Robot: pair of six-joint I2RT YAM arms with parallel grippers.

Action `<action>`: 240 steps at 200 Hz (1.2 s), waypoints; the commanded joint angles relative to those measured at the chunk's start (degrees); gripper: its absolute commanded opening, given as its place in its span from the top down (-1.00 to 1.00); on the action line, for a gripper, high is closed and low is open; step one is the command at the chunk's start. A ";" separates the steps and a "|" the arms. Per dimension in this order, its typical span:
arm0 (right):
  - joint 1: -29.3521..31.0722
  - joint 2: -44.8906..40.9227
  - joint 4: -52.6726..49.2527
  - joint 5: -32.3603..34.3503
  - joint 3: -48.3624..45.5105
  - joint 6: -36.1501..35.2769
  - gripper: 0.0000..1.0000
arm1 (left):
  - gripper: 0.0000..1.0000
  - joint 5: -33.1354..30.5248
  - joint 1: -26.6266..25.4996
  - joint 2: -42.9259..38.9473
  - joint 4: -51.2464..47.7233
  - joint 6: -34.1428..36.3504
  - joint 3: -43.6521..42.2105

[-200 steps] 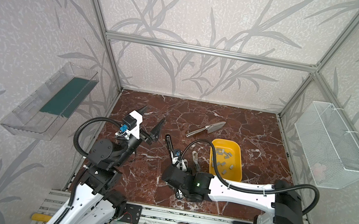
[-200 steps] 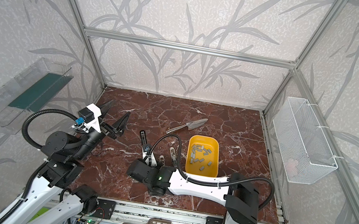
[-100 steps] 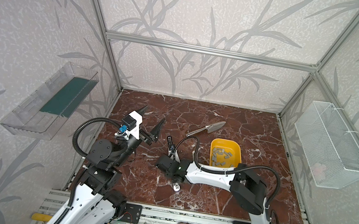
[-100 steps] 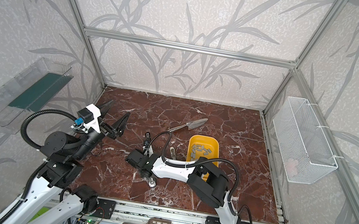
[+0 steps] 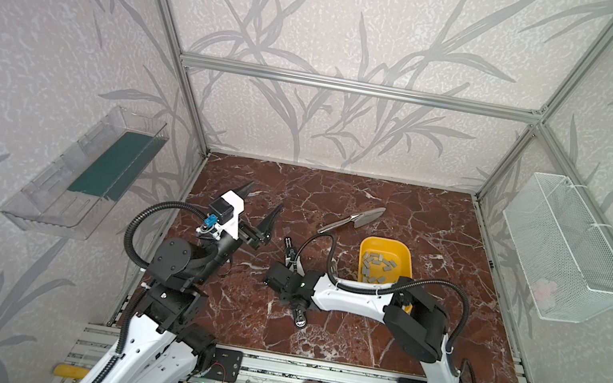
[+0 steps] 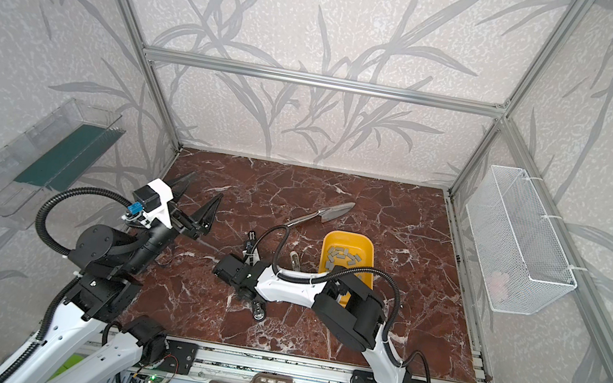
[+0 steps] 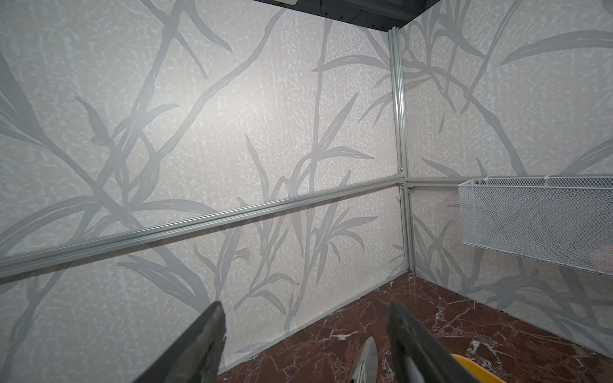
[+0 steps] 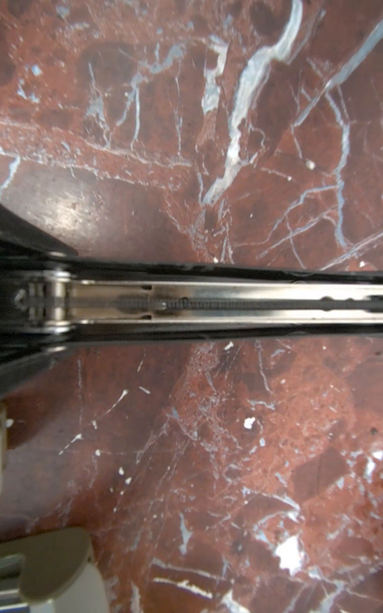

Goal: Load the staples into the stapler
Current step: 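Set the opened black stapler flat on the table with the right gripper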

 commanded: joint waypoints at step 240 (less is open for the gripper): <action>0.79 -27.58 -10.14 4.23 1.39 -11.00 -0.50 | -0.98 -20.26 0.91 -1.96 -30.77 -32.73 10.05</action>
